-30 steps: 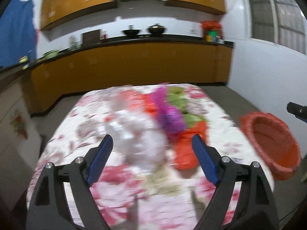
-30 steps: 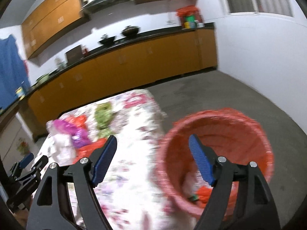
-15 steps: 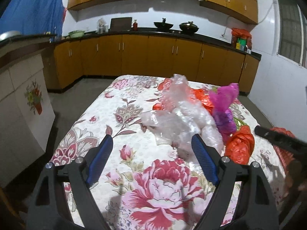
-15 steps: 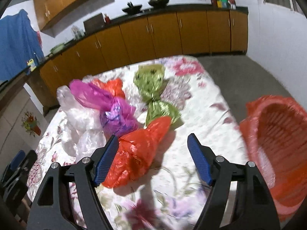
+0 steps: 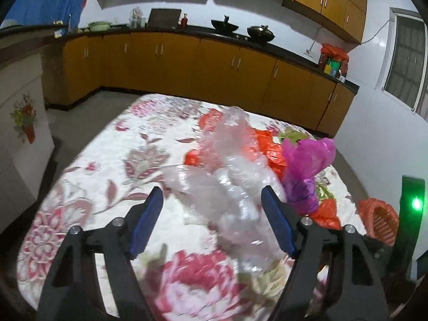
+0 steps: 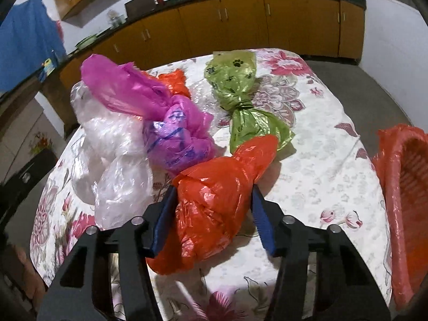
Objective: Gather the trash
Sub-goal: 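Grasp another red-orange bag with the right tool while the left tool grasps a clear bag, then carry the red-orange bag in the right tool over the basket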
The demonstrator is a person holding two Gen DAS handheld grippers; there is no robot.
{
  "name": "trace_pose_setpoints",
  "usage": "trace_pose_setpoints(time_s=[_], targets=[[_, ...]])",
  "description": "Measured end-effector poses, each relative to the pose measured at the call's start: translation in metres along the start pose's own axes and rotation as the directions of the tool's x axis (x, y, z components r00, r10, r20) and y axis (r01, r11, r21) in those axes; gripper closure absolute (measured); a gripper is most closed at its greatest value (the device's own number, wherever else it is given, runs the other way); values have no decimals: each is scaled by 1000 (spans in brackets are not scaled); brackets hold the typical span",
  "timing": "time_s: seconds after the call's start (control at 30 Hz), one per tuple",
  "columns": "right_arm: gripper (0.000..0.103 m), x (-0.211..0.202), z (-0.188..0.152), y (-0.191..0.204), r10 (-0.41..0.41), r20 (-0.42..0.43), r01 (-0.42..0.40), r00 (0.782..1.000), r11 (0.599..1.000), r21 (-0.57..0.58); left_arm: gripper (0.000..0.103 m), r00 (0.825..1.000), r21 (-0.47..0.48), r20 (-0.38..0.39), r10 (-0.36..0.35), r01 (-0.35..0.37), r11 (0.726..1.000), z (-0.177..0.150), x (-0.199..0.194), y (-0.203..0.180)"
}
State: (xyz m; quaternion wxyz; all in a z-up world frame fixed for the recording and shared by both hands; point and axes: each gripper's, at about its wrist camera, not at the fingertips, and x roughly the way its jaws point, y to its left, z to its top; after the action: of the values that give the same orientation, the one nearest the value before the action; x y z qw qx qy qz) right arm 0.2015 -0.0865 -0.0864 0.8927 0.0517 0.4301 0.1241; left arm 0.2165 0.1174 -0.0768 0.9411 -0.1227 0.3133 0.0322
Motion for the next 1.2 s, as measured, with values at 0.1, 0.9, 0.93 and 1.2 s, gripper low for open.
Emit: trace_pose_setpoints(time_s=[0.1, 0.9, 0.93, 1.2], targets=[[57, -3, -2, 0, 12, 5, -12, 1000, 1000, -11, 39, 999, 19, -39, 17, -16, 1000, 0, 17, -8], [63, -66, -19, -40, -69, 111, 67, 991, 997, 23, 87, 996, 20, -90, 18, -16, 1000, -24, -1, 27], [63, -72, -19, -42, -74, 124, 71, 989, 997, 26, 87, 997, 20, -82, 16, -14, 1000, -22, -5, 27], [63, -110, -19, -54, -118, 220, 109, 968, 993, 50, 87, 999, 47, 3, -33, 32, 998, -9, -42, 11]])
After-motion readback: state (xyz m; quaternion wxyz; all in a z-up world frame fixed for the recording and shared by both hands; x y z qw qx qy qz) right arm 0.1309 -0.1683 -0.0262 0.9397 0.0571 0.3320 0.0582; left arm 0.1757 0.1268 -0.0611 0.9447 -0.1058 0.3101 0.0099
